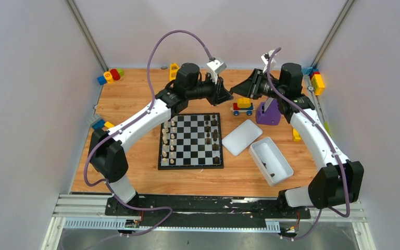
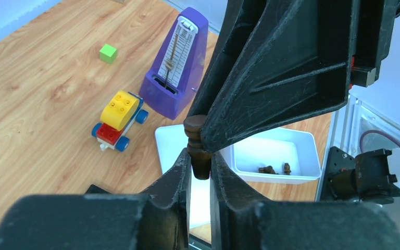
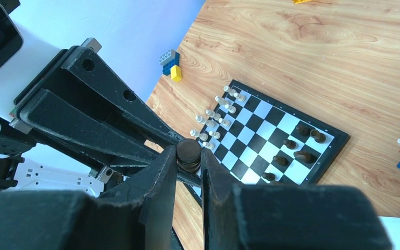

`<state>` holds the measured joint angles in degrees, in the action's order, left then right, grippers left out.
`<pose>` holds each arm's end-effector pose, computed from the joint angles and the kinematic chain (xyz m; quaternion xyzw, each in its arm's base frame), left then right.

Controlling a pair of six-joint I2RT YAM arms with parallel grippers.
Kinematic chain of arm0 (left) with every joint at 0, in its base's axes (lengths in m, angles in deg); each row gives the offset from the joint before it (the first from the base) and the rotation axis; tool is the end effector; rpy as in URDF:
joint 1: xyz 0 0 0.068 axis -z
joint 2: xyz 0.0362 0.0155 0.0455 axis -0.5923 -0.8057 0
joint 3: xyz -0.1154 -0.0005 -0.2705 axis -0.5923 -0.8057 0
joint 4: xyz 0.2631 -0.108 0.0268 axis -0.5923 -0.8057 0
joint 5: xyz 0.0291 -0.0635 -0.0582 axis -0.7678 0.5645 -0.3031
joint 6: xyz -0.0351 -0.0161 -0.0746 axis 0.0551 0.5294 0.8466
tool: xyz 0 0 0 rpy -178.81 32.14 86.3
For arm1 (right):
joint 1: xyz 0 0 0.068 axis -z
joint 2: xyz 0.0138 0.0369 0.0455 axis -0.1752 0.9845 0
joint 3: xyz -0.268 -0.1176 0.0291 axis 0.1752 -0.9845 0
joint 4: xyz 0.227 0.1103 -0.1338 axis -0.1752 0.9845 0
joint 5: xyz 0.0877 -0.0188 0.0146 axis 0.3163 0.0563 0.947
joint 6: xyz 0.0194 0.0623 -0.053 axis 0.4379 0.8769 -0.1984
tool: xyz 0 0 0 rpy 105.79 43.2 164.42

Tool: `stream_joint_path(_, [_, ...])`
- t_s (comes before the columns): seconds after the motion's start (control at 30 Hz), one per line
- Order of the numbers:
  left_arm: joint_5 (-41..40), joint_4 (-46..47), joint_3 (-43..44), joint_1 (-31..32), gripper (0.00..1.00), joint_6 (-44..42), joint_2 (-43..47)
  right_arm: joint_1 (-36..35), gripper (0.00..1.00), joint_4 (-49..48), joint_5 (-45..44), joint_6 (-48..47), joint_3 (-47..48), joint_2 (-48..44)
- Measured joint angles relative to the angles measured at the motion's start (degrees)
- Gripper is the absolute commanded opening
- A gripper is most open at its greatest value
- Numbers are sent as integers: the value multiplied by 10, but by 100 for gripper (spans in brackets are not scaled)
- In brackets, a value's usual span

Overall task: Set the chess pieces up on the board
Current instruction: Place the chess piece on the chessboard.

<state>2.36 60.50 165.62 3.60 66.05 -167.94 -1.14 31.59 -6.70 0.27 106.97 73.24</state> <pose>0.3330 -0.3261 0.3793 0.3328 0.7040 -0.4442 0.4430 0.3456 0.1219 0.3818 -0.0988 0.7687 0.4861 0.4037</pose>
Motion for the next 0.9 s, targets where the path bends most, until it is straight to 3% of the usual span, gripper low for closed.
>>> stream_joint_path(0.1, [1, -1, 0, -2, 0, -1, -3, 2, 20, -4, 2, 0, -4, -1])
stream_joint_path(0.23, [6, -8, 0, -1, 0, -19, -3, 6, 42, -5, 4, -3, -13, -7])
stream_joint_path(0.37, [19, -43, 0, 2, 0, -83, -3, 13, 54, -1, 16, -24, -24, -23])
stream_joint_path(0.6, [6, -154, -22, 16, 0, -249, 36, 26, 56, 16, 83, -86, -37, -54])
stream_joint_path(0.9, [-45, -207, -74, 64, 0, -395, 121, 26, 55, 54, 199, -137, -52, -34])
